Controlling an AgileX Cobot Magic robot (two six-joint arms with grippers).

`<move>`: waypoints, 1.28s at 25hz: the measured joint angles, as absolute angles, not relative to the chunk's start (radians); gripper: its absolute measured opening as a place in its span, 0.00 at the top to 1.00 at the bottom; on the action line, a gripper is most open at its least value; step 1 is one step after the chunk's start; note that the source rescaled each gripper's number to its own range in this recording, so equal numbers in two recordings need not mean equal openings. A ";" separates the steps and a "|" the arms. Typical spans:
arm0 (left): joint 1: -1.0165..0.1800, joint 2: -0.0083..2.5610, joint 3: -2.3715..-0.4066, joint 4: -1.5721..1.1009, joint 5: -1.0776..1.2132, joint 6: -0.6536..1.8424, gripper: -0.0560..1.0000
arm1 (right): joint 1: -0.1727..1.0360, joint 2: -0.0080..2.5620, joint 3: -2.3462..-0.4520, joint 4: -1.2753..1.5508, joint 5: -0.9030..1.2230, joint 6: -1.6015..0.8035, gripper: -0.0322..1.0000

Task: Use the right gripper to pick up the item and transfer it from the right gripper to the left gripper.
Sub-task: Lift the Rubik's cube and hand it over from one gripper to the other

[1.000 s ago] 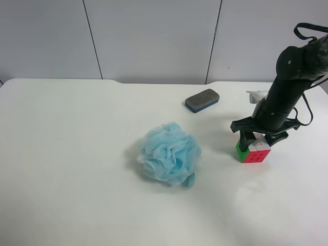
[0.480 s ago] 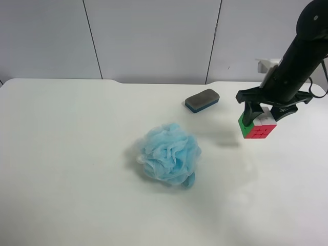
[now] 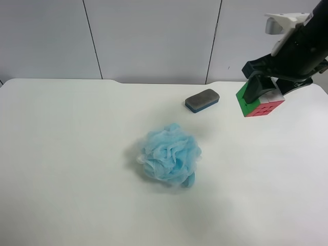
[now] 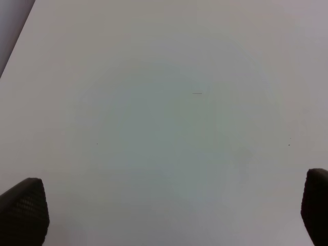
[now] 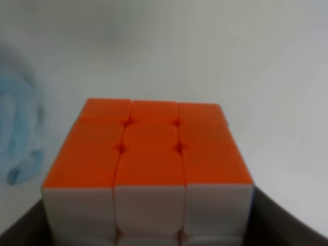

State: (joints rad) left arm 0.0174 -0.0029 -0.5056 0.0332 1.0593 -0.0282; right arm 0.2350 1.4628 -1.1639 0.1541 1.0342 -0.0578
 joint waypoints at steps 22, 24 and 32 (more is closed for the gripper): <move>0.005 0.271 -0.543 -0.187 1.060 0.046 0.00 | 0.716 1.426 -1.164 0.119 0.890 -0.479 0.96; -0.010 0.322 -0.576 -0.250 1.063 0.047 0.00 | 0.733 1.426 -1.164 0.128 0.871 -0.505 0.96; -0.113 0.554 -0.725 -0.429 1.082 0.048 0.00 | 0.734 1.426 -1.164 0.227 0.845 -0.617 0.96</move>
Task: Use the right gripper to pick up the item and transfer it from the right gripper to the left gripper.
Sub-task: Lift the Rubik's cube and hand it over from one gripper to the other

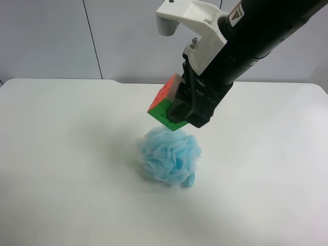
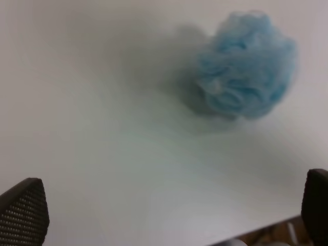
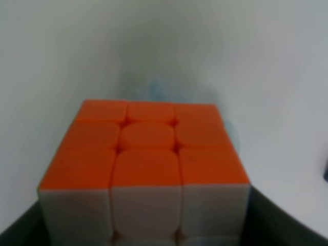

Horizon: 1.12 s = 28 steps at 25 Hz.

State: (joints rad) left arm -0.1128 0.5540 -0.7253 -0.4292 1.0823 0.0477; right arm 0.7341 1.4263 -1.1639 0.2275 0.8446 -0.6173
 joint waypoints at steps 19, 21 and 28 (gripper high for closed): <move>-0.221 0.995 -0.950 -0.662 1.163 0.087 0.00 | 0.789 1.426 -1.164 0.441 0.745 -0.838 0.96; -0.221 1.010 -0.950 -0.688 1.163 0.096 0.00 | 0.830 1.426 -1.164 0.430 0.713 -0.840 0.96; -0.221 1.027 -0.950 -0.739 1.163 0.110 0.00 | 0.902 1.426 -1.164 0.406 0.645 -0.841 0.96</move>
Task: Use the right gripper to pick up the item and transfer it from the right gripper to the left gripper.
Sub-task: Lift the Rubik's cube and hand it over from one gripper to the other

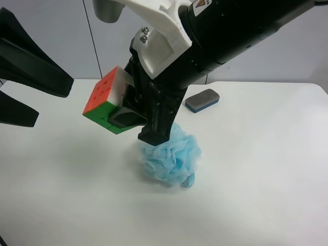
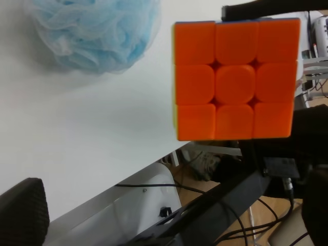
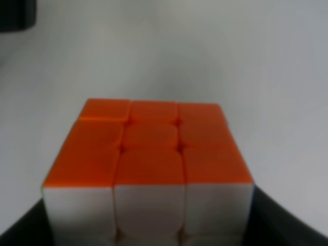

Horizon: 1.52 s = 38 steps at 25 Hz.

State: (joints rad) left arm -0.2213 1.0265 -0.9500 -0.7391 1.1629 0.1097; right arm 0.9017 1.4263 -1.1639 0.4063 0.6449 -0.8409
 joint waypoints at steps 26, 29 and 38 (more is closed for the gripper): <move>-0.221 1.154 -0.951 -0.841 1.087 0.205 0.00 | 0.904 1.456 -1.164 0.501 0.627 -0.856 0.96; -0.221 1.170 -0.953 -0.841 1.087 0.211 0.00 | 0.904 1.456 -1.164 0.517 0.625 -0.856 0.96; -0.221 1.192 -0.955 -0.840 1.087 0.212 0.00 | 0.904 1.456 -1.164 0.528 0.615 -0.856 0.96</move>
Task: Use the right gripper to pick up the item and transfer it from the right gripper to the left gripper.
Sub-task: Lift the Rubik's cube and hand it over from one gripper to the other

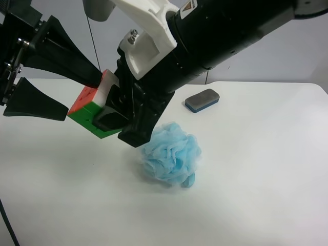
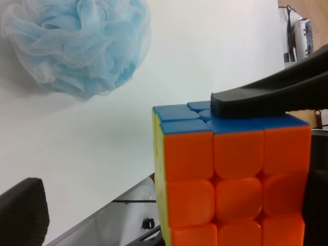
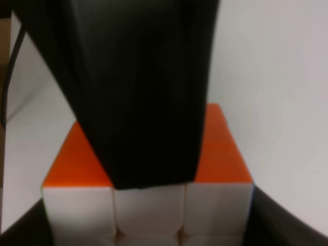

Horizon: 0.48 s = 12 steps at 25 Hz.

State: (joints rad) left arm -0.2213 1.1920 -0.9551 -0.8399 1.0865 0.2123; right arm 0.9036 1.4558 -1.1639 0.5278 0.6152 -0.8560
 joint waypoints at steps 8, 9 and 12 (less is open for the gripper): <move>-0.221 1.192 -0.956 -0.839 1.115 0.212 0.00 | 0.904 1.456 -1.164 0.530 0.611 -0.856 0.96; -0.221 1.192 -0.956 -0.841 1.125 0.212 0.00 | 0.904 1.456 -1.164 0.530 0.607 -0.856 0.96; -0.221 1.192 -0.956 -0.848 1.144 0.212 0.00 | 0.904 1.456 -1.164 0.535 0.577 -0.856 0.96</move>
State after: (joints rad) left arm -0.2213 1.1920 -0.9559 -0.8481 1.1439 0.2123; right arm 0.9036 1.4558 -1.1639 0.5349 0.5766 -0.8560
